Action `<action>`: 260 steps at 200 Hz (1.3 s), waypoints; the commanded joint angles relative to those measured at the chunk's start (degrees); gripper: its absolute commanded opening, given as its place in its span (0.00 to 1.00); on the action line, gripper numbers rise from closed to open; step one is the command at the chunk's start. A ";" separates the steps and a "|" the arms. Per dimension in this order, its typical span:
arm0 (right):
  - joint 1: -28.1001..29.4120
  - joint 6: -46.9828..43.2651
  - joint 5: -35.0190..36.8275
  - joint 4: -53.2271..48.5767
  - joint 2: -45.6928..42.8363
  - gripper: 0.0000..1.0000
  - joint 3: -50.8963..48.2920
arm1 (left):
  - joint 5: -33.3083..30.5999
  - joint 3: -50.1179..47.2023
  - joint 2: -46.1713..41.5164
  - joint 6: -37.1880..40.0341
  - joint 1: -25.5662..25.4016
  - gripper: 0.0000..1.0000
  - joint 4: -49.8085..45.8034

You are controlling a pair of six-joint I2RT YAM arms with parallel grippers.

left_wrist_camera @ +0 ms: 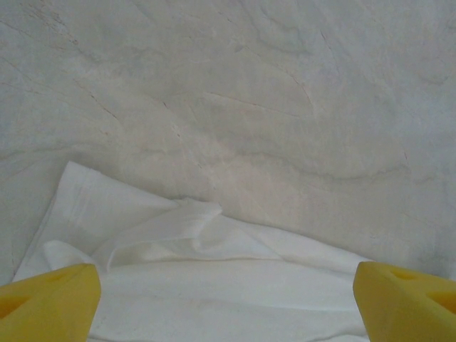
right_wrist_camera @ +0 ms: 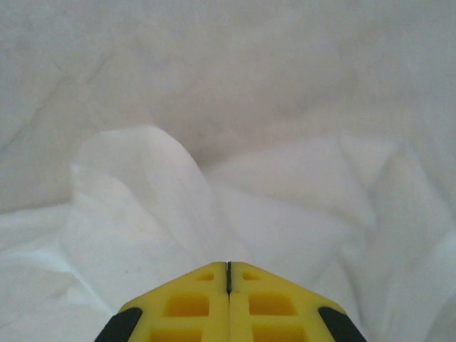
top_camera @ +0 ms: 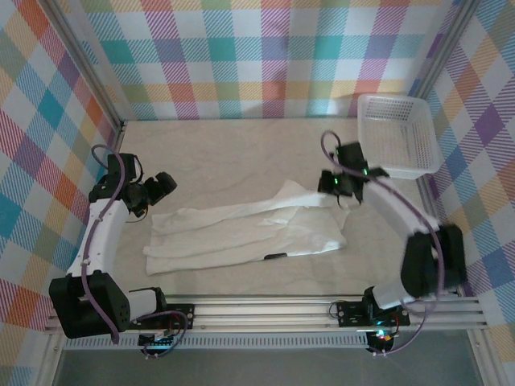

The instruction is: Fold the inside-out t-shirt

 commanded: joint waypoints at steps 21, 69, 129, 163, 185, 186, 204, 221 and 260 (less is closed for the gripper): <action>1.22 7.29 -2.65 4.68 -15.89 0.51 -18.71 | 2.04 -0.29 0.86 1.27 -0.34 0.91 1.19; 2.09 0.59 -6.50 2.31 4.80 0.55 3.95 | 3.77 0.00 -0.29 1.29 -1.63 0.90 0.58; 5.65 1.03 -11.91 -2.36 26.51 0.58 18.24 | 1.94 -3.17 -3.71 1.89 -2.78 0.90 -2.50; 6.14 2.68 -13.87 -1.40 23.72 0.15 15.89 | 1.99 -2.84 -2.58 1.79 -2.81 0.90 -1.98; 7.09 2.73 -14.47 -2.58 18.03 0.11 12.06 | 2.04 -2.64 -1.99 1.89 -2.87 0.90 -2.08; 7.19 2.76 -14.48 -2.56 17.83 0.11 11.77 | 2.06 -2.62 -2.01 1.84 -2.83 0.90 -2.07; 9.12 3.90 -16.21 -1.25 14.26 0.14 5.80 | 2.77 -3.03 -2.12 1.48 -3.14 0.89 -1.89; 11.15 7.18 -22.08 3.56 14.15 0.14 -1.80 | 2.84 -3.83 -3.54 0.69 -4.27 0.89 -1.98; 11.36 7.19 -29.19 3.13 11.63 0.48 -3.27 | -1.40 -8.68 -7.90 -4.47 -11.05 0.85 -4.45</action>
